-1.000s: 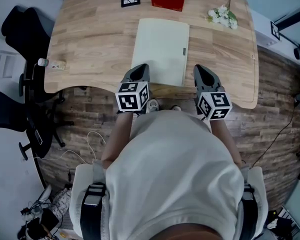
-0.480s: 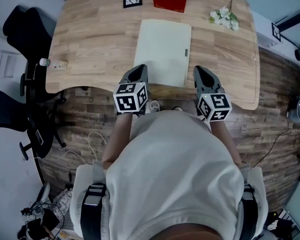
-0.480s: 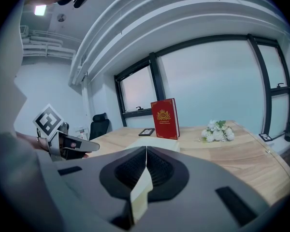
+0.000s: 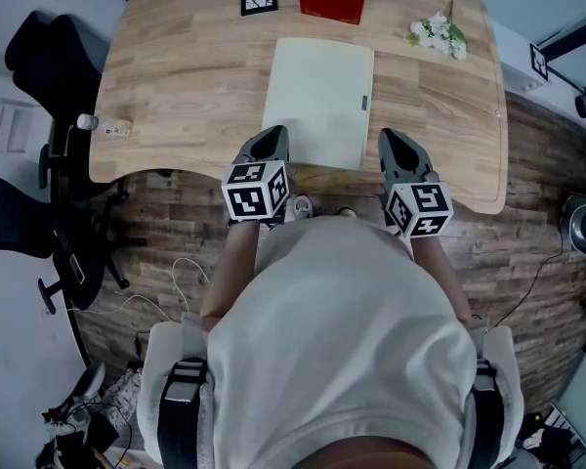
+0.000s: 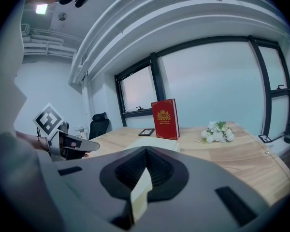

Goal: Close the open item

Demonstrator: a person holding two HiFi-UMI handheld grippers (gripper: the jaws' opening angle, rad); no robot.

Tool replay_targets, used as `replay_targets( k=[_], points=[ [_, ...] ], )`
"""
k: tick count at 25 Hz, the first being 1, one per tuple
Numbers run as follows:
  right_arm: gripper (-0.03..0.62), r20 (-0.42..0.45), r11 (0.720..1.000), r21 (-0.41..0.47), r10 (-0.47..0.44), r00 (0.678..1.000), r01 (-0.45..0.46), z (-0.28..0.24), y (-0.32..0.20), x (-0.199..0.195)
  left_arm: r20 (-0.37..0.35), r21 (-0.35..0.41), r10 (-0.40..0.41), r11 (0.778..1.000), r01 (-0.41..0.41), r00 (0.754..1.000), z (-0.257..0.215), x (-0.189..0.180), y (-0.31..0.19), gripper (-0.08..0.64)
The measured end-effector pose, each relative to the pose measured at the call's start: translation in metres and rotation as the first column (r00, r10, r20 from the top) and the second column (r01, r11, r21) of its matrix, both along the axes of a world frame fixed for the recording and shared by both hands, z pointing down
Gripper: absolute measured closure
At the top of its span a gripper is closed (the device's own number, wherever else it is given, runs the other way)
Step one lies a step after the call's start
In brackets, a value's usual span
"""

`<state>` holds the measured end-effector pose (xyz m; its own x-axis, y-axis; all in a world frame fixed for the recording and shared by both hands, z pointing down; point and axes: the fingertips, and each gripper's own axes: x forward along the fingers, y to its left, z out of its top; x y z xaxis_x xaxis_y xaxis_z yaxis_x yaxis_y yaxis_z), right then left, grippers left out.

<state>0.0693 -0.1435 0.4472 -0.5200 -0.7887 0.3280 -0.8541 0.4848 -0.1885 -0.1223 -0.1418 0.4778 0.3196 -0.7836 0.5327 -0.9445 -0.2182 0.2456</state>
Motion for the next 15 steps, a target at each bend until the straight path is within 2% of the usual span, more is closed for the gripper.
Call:
replay_targets(
  k=[15],
  points=[
    [0.574, -0.013, 1.000, -0.005, 0.004, 1.000, -0.004, 0.0018, 0.0007, -0.0060, 0.002, -0.005, 0.002, 1.000, -0.002, 1.000, 0.0018, -0.0040, -0.0002, 0.540]
  ],
)
